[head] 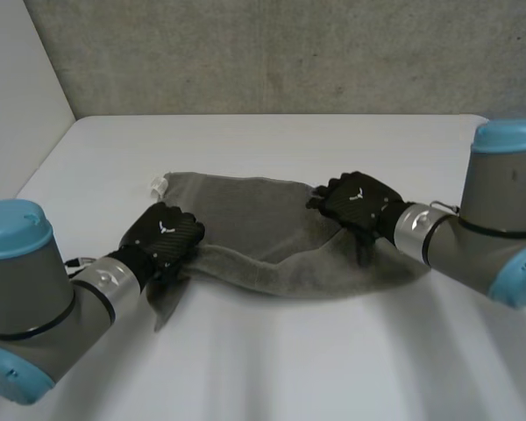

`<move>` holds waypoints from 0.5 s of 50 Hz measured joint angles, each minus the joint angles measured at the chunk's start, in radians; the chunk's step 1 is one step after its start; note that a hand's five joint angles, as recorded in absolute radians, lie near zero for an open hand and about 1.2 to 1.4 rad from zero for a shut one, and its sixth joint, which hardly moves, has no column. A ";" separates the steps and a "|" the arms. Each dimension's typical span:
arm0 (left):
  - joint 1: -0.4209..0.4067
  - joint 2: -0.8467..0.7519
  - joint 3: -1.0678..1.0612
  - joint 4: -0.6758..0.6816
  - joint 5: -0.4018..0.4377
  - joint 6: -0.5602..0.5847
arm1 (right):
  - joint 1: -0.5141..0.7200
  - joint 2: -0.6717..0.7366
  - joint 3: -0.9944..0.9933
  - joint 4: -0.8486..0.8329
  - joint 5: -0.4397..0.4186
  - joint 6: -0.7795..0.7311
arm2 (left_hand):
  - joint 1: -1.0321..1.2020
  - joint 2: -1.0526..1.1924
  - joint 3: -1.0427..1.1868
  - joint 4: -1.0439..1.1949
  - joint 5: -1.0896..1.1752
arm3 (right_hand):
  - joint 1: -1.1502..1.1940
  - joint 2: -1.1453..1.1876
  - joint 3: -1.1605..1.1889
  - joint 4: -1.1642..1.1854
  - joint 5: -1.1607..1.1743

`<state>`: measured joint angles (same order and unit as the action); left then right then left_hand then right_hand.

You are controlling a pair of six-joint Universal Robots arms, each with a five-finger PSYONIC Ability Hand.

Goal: Fold the towel.

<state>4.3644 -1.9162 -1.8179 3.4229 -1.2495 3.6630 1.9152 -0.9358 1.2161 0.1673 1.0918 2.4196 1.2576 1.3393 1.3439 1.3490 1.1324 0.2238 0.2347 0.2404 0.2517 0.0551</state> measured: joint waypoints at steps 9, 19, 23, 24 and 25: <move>-0.004 0.052 -0.081 0.004 0.001 0.000 | 0.000 0.176 -0.226 0.108 -0.007 -0.008 | 0.000 0.000 0.000 0.000 0.000 | -0.001 0.000 -0.001 0.000 0.000; 0.005 0.100 -0.116 0.005 0.000 0.000 | -0.009 0.271 -0.336 0.135 0.097 -0.011 | 0.000 0.000 0.000 0.000 0.000 | 0.007 0.004 0.002 0.002 0.004; 0.021 0.109 -0.122 0.005 0.000 0.000 | -0.025 0.257 -0.325 0.117 0.120 -0.006 | 0.000 0.000 0.000 0.000 0.000 | 0.046 0.025 0.020 0.012 0.034; 0.027 0.109 -0.123 0.005 0.000 0.000 | -0.030 0.252 -0.317 0.108 0.123 -0.004 | 0.000 0.000 0.000 0.000 0.000 | 0.059 0.041 0.033 0.021 0.054; 0.032 0.109 -0.124 0.005 0.000 0.000 | -0.036 0.247 -0.309 0.098 0.126 -0.003 | 0.000 0.000 0.000 0.000 0.000 | 0.064 0.047 0.040 0.025 0.062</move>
<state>4.3959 -1.8069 -1.9424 3.4276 -1.2491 3.6632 1.8793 -0.6891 0.9071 0.2658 1.2180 2.4168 1.2576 1.3393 1.3439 1.3491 1.1324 0.2880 0.2816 0.2804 0.2770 0.1167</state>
